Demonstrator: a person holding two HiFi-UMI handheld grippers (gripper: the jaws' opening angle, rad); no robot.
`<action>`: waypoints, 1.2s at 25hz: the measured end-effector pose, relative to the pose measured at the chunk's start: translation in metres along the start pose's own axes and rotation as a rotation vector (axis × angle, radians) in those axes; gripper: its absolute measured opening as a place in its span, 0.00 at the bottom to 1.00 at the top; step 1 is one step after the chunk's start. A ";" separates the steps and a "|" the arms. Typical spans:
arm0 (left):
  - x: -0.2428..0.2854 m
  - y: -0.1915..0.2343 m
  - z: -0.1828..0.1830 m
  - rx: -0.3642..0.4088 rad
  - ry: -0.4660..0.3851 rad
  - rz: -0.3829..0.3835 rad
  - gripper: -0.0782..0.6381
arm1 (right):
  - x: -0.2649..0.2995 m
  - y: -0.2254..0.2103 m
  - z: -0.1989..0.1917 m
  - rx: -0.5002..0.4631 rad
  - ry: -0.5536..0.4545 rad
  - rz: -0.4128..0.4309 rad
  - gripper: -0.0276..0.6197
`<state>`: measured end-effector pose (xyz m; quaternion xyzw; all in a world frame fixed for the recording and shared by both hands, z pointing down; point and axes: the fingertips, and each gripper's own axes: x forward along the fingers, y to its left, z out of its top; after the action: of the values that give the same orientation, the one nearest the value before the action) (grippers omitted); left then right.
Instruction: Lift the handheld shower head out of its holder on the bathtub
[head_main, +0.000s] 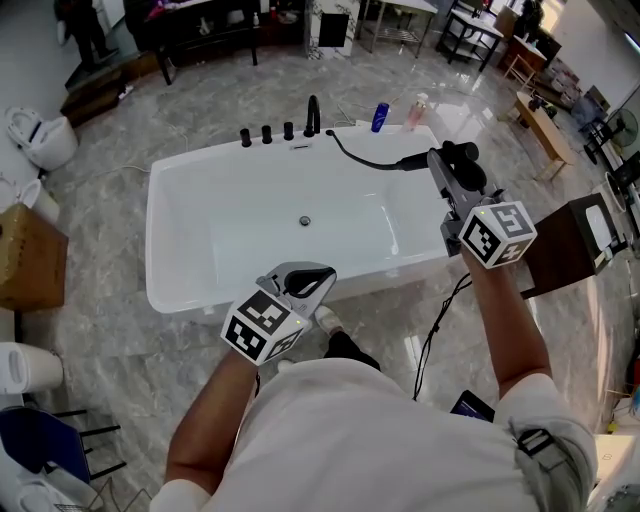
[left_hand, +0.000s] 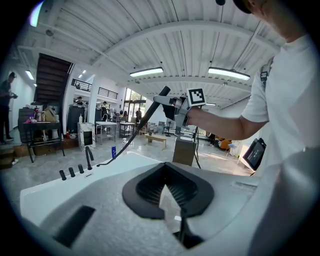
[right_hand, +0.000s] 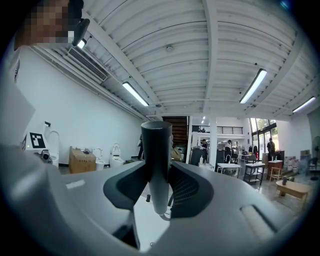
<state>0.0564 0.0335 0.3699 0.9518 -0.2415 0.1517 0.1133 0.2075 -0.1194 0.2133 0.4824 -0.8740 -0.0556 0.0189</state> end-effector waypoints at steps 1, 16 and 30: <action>0.000 -0.001 0.000 0.000 0.001 0.000 0.12 | 0.000 0.000 0.000 0.001 -0.001 0.001 0.27; -0.004 -0.002 -0.002 -0.008 0.005 0.023 0.12 | -0.001 0.001 0.001 -0.004 -0.003 0.014 0.27; -0.009 -0.004 -0.007 -0.024 0.007 0.028 0.12 | 0.002 0.008 0.001 -0.007 0.003 0.025 0.27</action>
<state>0.0492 0.0427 0.3729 0.9463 -0.2563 0.1535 0.1235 0.2002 -0.1167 0.2133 0.4714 -0.8797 -0.0578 0.0228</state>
